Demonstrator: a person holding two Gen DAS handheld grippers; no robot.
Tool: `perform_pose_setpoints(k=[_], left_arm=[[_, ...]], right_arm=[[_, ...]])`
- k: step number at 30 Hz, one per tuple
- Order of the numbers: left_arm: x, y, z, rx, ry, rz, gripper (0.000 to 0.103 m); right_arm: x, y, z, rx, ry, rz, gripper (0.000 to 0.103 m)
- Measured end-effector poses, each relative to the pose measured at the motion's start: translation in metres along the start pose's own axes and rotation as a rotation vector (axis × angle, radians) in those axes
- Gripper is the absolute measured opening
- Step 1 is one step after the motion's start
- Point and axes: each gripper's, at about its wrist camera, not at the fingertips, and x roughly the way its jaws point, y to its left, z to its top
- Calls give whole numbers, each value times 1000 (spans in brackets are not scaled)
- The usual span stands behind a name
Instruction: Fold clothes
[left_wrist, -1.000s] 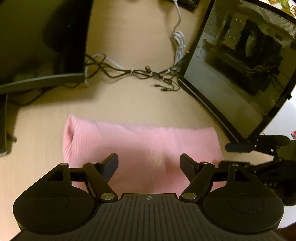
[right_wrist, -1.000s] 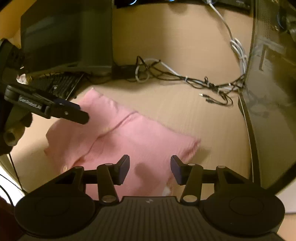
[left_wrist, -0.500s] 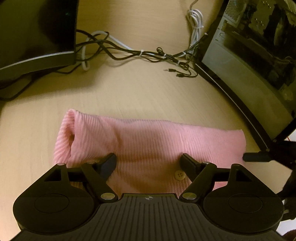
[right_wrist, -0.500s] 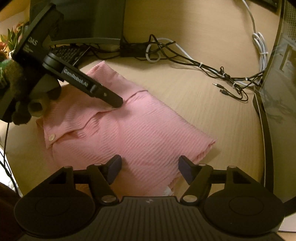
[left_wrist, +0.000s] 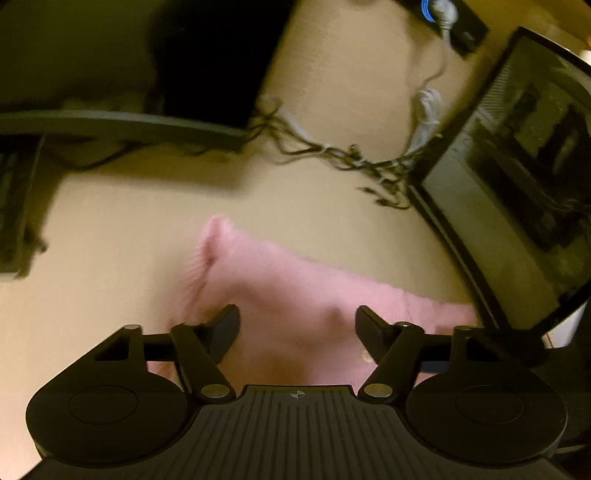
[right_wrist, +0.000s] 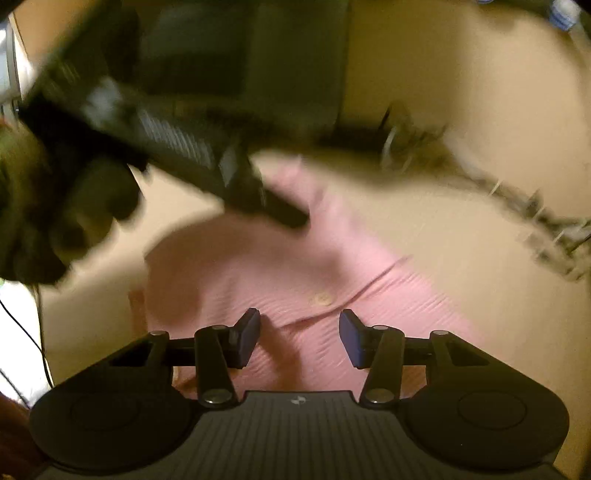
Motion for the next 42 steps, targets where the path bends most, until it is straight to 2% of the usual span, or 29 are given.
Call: perform_pose_setpoints(k=[3,5,7,9,11,13,17,21,26,29,31,33,35,39,42], left_arm=[[-3,6,-5,-10,17,38,70],[-14,3,-8,-1,18,17,72],[-26,-1,-13,2,27,-16,75],[-35,-5,-22,-15,62,-79,76],[-33,-9,-33,-45,116,-142,76],[-24,-12,-44,-47,165,-176,74],[-4,-11,-45,-4,185,-123,63],[10,-12,-23,53,125,-84,64],[25,-20,-10,158,92,-109,72],[14,-23,-16,217,80,-145,75],[-9,-20,-24,247,52,-157,80],[-35,-12,-33,267,14,-149,85],[-58,-5,-43,276,-21,-134,86],[-90,6,-62,279,-46,-80,86],[-108,11,-80,244,-49,-34,86]], right_arm=[[-6,-5,3,-23,-2,1,49],[-27,-19,6,-14,-49,-52,52],[-43,-39,2,20,-79,-159,52],[-57,-58,-3,53,-101,-269,52],[-56,-73,-16,81,-64,-370,52],[-50,-80,-30,90,-19,-429,52],[-50,-69,-57,84,18,-485,52],[-65,-45,-75,127,28,-532,52],[-90,18,-97,225,43,-531,52],[-102,60,-99,234,68,-420,53],[-114,83,-95,190,69,-376,58],[-123,102,-89,89,54,-358,69],[-115,115,-88,-50,56,-327,72],[-97,141,-85,-327,59,-262,72],[-81,152,-84,-500,64,-232,71]])
